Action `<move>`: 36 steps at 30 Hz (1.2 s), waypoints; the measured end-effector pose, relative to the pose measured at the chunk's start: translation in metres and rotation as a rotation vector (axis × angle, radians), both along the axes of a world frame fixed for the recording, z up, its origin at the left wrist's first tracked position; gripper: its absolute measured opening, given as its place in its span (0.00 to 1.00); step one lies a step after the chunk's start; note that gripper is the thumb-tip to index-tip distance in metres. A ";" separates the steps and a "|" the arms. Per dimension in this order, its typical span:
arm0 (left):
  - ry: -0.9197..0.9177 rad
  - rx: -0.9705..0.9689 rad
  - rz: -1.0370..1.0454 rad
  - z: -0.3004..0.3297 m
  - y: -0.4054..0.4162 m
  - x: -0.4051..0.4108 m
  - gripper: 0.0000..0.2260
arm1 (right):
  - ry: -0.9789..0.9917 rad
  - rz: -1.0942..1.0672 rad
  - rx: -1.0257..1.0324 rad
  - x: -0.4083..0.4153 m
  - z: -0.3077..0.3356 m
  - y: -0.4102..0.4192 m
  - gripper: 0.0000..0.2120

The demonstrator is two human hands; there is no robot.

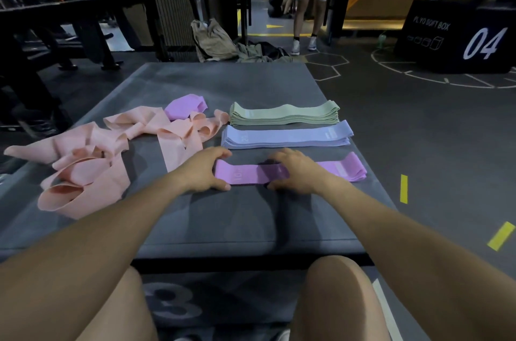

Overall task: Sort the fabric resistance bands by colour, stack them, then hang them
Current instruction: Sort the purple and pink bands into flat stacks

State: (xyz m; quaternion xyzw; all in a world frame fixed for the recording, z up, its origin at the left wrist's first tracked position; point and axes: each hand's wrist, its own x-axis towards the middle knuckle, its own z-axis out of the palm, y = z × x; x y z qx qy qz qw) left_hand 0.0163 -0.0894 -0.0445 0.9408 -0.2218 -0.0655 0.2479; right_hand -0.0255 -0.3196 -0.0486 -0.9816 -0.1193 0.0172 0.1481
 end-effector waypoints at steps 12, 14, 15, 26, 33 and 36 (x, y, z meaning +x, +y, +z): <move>0.165 -0.126 -0.001 -0.013 0.010 0.013 0.31 | -0.023 0.010 0.028 -0.002 -0.005 -0.007 0.25; 0.211 -0.153 0.006 -0.014 0.011 0.013 0.32 | -0.032 0.012 0.021 -0.004 -0.005 -0.006 0.27; 0.228 -0.163 0.013 -0.014 0.011 0.012 0.33 | -0.037 0.014 0.022 -0.004 -0.004 -0.004 0.27; 0.216 -0.264 0.062 -0.019 0.016 0.013 0.30 | -0.004 0.031 0.028 0.009 -0.004 0.023 0.27; 0.226 -0.263 0.066 -0.016 0.015 0.010 0.32 | 0.004 0.028 0.035 0.008 -0.004 0.020 0.27; 0.181 -0.213 0.027 -0.006 0.011 0.005 0.37 | -0.017 0.009 0.094 0.006 -0.003 0.017 0.28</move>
